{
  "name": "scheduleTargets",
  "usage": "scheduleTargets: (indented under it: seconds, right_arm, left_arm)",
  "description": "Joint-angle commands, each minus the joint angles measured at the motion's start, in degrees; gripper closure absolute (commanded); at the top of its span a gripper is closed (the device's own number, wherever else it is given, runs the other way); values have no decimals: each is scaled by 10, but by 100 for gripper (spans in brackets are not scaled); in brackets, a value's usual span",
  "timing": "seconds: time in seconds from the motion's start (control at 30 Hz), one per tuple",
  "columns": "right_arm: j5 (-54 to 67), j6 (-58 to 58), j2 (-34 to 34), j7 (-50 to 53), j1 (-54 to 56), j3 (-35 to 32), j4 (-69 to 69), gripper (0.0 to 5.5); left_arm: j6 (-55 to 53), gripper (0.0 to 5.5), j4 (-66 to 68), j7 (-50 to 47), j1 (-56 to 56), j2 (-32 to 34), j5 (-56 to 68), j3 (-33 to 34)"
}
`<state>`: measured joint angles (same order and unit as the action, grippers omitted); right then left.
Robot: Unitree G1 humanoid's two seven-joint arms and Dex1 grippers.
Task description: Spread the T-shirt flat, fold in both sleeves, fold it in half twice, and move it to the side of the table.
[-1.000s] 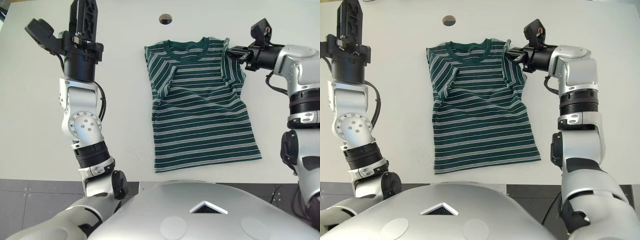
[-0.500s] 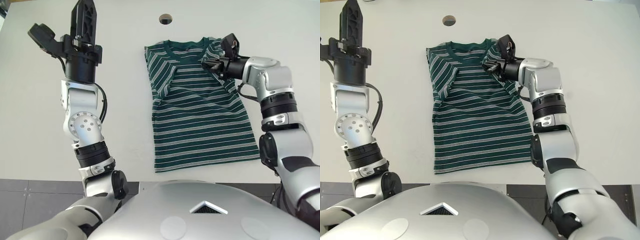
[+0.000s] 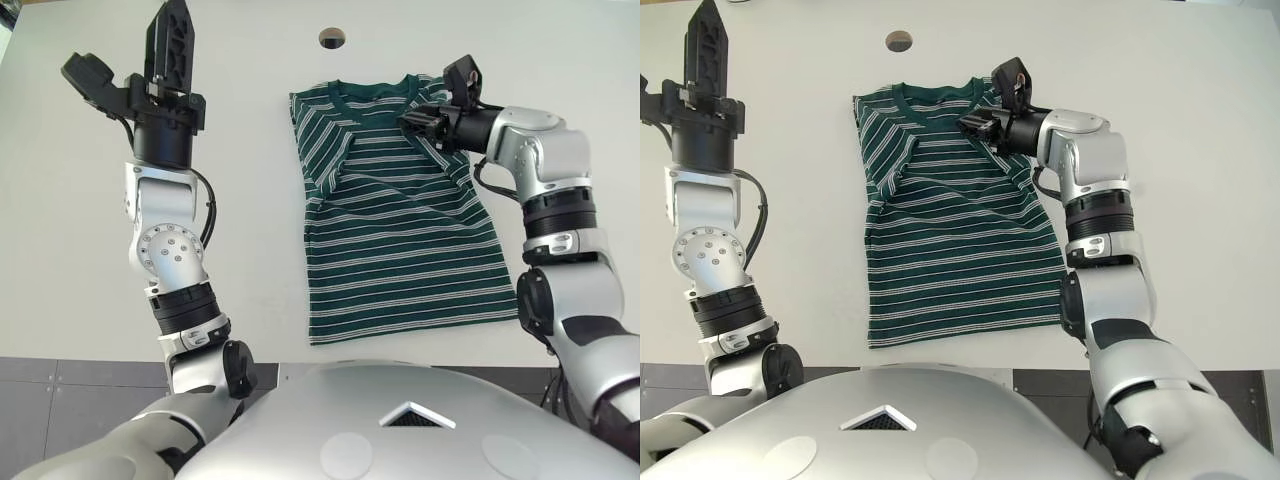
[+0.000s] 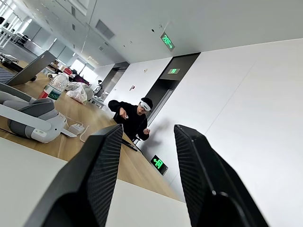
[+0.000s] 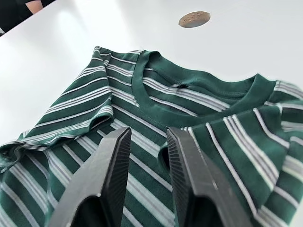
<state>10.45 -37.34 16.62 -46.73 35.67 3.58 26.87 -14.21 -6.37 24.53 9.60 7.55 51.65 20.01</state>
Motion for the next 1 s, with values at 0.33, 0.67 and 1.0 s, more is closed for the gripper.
scheduleTargets:
  seconds: [0.33,0.67,1.0]
  right_arm:
    - [128,118,130,-178,-139,-125,-220,412]
    - [-39,909,407,-438,-377,-84,-34,412]
    - [-156,1162,475,-368,-398,31,100,295]
  left_arm:
    - [149,346,-22,85,-90,104,-262,-92]
    - [652,346,11,235,-330,451,-751,-198]
    - [673,250,10,214,-342,479,-858,-290]
